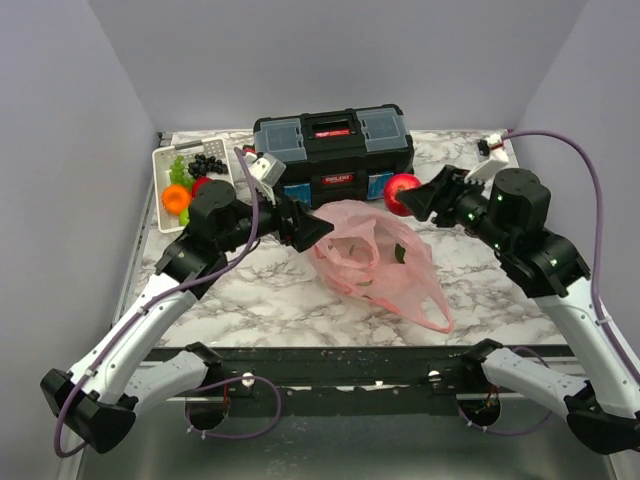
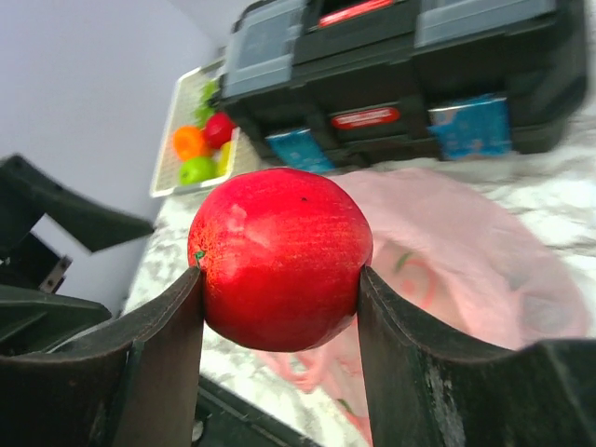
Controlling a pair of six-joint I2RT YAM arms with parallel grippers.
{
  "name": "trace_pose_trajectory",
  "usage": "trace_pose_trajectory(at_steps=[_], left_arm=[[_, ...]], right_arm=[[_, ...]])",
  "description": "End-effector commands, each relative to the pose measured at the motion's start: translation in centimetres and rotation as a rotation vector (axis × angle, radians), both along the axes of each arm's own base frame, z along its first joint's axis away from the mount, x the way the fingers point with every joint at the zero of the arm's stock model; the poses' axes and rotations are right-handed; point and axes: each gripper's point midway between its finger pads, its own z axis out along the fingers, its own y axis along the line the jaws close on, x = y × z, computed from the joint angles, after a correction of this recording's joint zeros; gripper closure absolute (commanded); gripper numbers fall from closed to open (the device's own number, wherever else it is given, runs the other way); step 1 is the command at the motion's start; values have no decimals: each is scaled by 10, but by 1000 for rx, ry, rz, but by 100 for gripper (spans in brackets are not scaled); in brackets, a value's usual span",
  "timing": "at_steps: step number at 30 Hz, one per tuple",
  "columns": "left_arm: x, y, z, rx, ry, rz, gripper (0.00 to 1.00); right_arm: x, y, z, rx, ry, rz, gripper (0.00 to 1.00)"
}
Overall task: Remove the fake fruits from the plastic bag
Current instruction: Take out the fake fruit from the plastic bag.
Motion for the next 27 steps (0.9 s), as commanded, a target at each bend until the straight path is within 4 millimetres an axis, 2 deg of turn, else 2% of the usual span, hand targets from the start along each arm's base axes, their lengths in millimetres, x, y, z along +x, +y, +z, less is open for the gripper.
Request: trace_pose_trajectory(at_steps=[1,2,4,7,11,15,18,23,27], left_arm=[[-1,2,29,-24,-271,-6,2],[-4,1,35,-43,-345,-8,1],[-11,0,33,-29,-471,-20,1],[-11,4,21,49,-613,20,1],[-7,14,13,124,-708,76,1],[-14,11,5,158,-749,25,1],[-17,10,3,158,-759,6,2],[-13,10,1,176,-758,13,10],[-14,9,4,166,-764,13,10]], right_arm=[[-11,62,0,163,57,294,80],[-13,75,-1,207,74,358,80],[-19,95,-3,284,112,462,81],[-20,111,-10,337,161,541,81],[-30,130,-22,406,233,664,82],[-41,147,-28,445,262,739,83],[-45,155,-36,448,287,764,83],[-51,159,-35,479,287,797,83],[-56,165,-39,477,307,818,83]])
